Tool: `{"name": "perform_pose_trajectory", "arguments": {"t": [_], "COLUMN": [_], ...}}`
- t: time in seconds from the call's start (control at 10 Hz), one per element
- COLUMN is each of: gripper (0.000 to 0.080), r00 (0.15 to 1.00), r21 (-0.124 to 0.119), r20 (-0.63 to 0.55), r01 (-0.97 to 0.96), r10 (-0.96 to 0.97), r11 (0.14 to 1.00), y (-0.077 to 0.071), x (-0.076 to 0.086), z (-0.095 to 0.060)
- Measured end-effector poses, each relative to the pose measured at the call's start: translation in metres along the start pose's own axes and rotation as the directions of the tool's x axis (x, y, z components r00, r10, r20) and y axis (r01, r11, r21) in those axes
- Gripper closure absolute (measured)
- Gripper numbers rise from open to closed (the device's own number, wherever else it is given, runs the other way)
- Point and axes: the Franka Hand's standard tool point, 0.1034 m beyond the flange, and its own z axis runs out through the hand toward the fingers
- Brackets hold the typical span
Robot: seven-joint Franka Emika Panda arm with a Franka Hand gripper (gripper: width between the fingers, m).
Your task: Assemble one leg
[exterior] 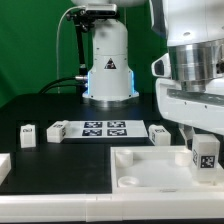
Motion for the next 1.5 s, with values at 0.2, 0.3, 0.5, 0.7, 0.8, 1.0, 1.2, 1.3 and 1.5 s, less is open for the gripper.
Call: {"name": "perform_pose_trajectory", "arguments": {"t": [0.2, 0.3, 0.5, 0.7, 0.8, 1.0, 1.2, 1.3, 1.5], "gripper": [0.0153, 0.0150, 0.0150, 0.0150, 0.0150, 0.0150, 0.0263, 0.0398, 0.0512], "r00": [0.971, 0.925, 0.791, 0.643, 0.573, 0.409, 0.395, 0.395, 0.395], "r21": [-0.006, -0.016, -0.040, -0.048, -0.052, -0.058, -0.058, -0.058, -0.058], "r20": [-0.005, -0.010, -0.007, 0.005, 0.008, 0.016, 0.017, 0.017, 0.017], "r01": [0.237, 0.379, 0.612, 0.765, 0.819, 0.912, 0.918, 0.918, 0.918], "r10": [-0.237, -0.379, -0.612, -0.766, -0.820, -0.913, -0.919, -0.919, -0.919], "r11": [0.971, 0.925, 0.790, 0.642, 0.572, 0.407, 0.393, 0.393, 0.393], "y": [0.000, 0.000, 0.001, 0.000, 0.000, 0.001, 0.001, 0.001, 0.001], "x": [-0.001, -0.001, 0.001, 0.006, 0.009, 0.010, 0.011, 0.011, 0.011], "z": [0.000, 0.001, 0.001, 0.001, 0.001, 0.000, 0.000, 0.000, 0.000]}}
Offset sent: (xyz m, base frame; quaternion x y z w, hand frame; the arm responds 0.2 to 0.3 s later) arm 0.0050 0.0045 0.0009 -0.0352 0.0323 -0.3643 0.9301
